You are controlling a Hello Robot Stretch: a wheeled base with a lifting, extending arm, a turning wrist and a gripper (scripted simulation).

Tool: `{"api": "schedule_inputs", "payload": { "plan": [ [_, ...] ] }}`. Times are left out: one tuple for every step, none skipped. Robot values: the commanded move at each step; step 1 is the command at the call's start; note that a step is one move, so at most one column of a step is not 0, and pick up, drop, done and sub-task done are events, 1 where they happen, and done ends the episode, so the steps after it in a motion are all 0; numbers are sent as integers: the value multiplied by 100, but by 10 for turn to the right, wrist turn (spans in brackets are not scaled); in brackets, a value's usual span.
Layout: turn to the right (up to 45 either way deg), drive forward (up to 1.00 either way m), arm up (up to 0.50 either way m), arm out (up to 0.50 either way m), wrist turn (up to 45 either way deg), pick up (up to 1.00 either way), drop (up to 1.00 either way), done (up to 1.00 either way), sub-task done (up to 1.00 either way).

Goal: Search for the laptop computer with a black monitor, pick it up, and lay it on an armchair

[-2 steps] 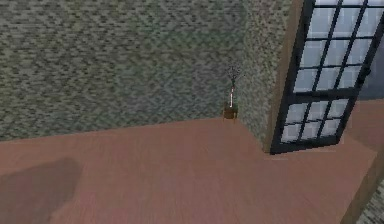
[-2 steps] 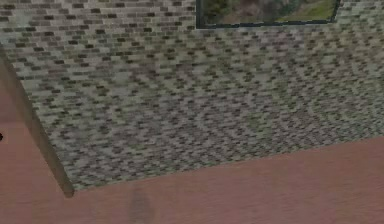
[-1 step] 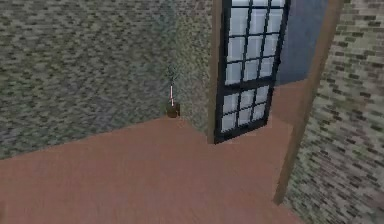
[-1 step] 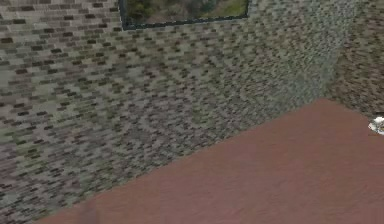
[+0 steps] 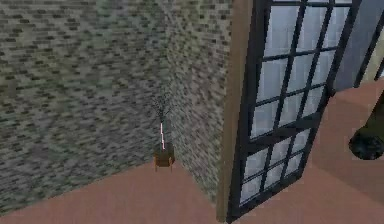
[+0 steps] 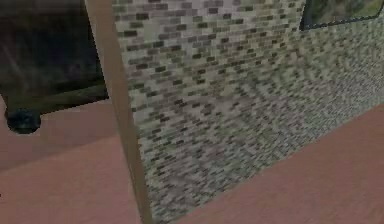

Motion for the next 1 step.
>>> {"api": "schedule_inputs", "payload": {
  "plan": [
    [450, 0, 0, 0, 0, 0, 0, 0, 0]
  ]
}}
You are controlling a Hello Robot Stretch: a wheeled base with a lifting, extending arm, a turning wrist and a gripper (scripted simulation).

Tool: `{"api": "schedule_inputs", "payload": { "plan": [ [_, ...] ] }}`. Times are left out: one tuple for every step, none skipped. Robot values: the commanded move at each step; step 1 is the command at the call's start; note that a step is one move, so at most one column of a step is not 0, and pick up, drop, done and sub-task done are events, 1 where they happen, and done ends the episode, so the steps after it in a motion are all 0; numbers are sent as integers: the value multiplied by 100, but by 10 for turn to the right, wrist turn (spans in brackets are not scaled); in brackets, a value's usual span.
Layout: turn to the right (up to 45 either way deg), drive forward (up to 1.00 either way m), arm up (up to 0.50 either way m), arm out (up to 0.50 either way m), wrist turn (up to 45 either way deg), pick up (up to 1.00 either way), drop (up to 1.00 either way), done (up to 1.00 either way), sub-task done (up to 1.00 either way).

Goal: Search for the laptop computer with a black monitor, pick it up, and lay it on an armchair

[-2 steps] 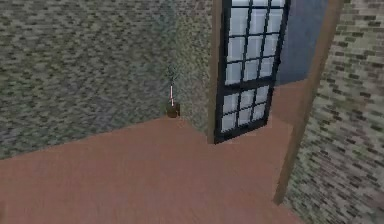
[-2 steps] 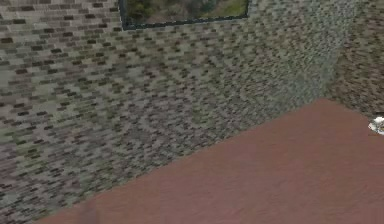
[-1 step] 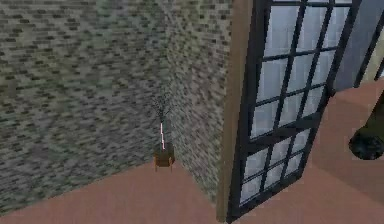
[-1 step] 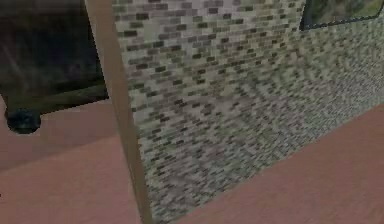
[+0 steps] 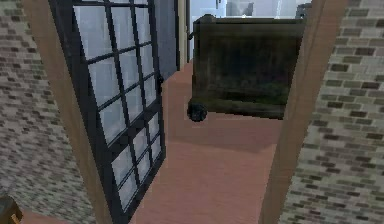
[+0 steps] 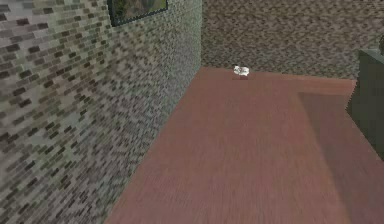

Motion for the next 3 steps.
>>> {"api": "schedule_inputs", "payload": {
  "plan": [
    [60, 0, 0, 0, 0, 0, 0, 0, 0],
    [30, 0, 0, 0, 0, 0, 0, 0, 0],
    [0, 5, 0, 0, 0, 0, 0, 0, 0]
  ]
}}
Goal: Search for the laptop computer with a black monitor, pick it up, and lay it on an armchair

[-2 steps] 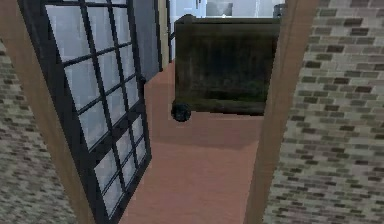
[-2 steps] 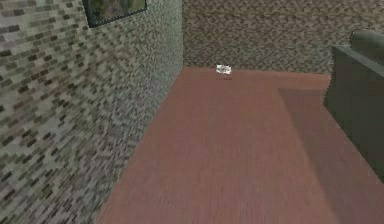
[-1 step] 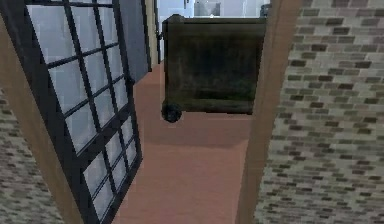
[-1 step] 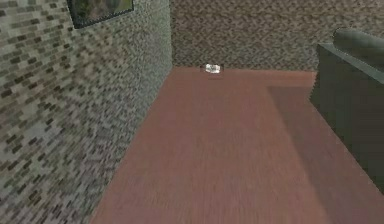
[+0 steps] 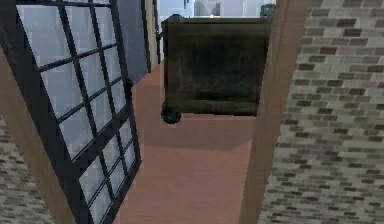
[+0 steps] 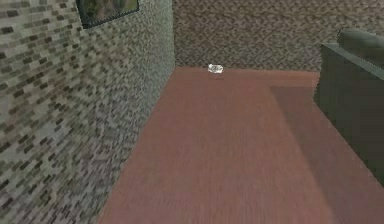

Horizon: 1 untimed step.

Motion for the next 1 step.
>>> {"api": "schedule_inputs", "payload": {
  "plan": [
    [-180, 0, 0, 0, 0, 0, 0, 0, 0]
  ]
}}
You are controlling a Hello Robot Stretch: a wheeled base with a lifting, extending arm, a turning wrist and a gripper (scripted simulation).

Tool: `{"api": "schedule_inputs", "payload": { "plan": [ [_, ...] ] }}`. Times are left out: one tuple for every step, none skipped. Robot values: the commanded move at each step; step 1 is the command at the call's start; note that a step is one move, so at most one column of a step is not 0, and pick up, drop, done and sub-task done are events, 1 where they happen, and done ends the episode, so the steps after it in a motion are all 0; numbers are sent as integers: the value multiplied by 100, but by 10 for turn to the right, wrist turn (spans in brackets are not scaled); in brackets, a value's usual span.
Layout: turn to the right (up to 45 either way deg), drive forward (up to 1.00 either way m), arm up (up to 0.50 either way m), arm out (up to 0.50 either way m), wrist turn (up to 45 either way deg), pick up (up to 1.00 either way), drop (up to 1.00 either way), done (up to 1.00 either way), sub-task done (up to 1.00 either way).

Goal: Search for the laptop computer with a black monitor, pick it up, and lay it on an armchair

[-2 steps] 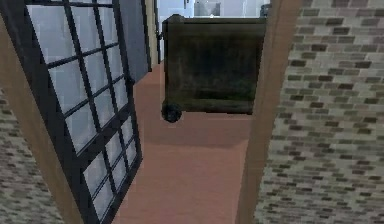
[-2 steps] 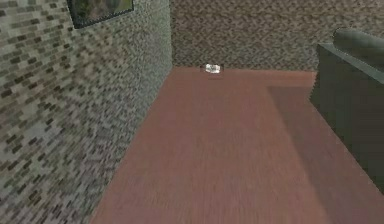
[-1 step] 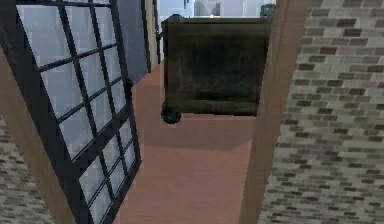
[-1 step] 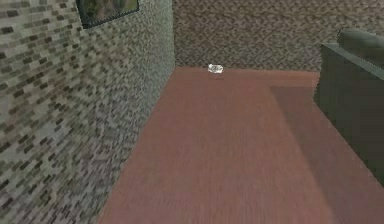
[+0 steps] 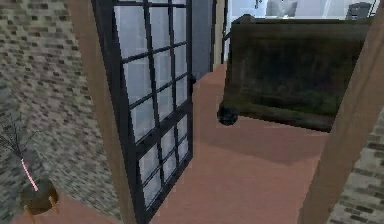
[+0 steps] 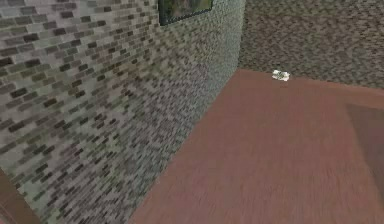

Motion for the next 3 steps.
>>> {"api": "schedule_inputs", "payload": {
  "plan": [
    [0, 20, 0, 0, 0, 0, 0, 0, 0],
    [30, 0, 0, 0, 0, 0, 0, 0, 0],
    [0, 75, 0, 0, 0, 0, 0, 0, 0]
  ]
}}
